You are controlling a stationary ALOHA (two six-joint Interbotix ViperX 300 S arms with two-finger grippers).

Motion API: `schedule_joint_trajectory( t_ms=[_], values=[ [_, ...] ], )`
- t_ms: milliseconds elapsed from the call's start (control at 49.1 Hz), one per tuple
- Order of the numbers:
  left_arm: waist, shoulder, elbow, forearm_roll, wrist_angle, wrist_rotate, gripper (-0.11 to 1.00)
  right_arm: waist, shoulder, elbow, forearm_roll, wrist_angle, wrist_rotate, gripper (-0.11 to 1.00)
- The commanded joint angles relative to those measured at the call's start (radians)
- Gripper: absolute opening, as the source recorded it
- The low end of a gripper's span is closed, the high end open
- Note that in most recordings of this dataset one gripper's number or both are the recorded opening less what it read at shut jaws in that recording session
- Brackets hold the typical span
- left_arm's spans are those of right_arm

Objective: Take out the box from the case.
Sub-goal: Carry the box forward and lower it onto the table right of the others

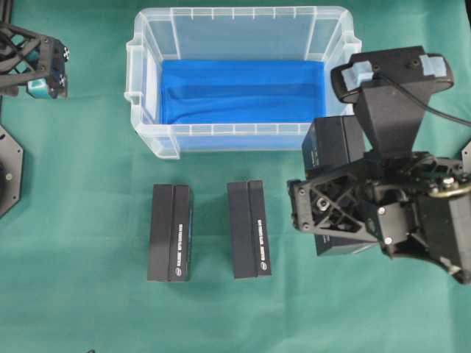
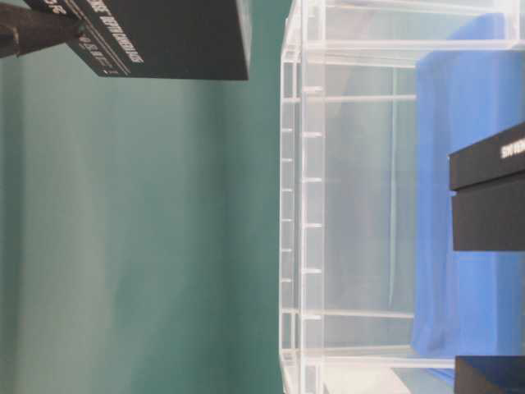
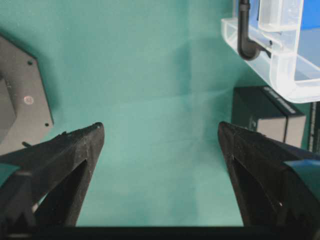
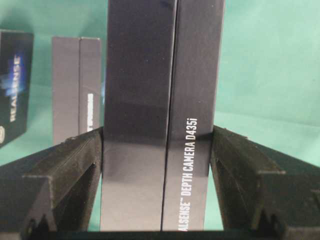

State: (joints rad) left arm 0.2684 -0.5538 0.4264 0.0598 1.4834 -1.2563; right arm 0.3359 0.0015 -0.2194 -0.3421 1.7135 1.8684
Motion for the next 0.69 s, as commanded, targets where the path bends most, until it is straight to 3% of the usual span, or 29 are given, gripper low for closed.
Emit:
schedule_joint_trajectory(
  t_ms=[0,326,672],
  values=[
    [-0.006,-0.005,-0.017,-0.002,0.000,-0.002,0.99,0.005,0.000,-0.028,-0.008,-0.002,0.002,0.67],
    [-0.014,-0.003,-0.015,0.000,0.000,-0.002,0.99,0.015,0.055,0.032,0.041,-0.086,0.023,0.67],
    [-0.014,-0.005,-0.015,0.000,0.000,0.000,0.99,0.018,0.052,0.233,0.087,-0.244,0.110,0.67]
  ],
)
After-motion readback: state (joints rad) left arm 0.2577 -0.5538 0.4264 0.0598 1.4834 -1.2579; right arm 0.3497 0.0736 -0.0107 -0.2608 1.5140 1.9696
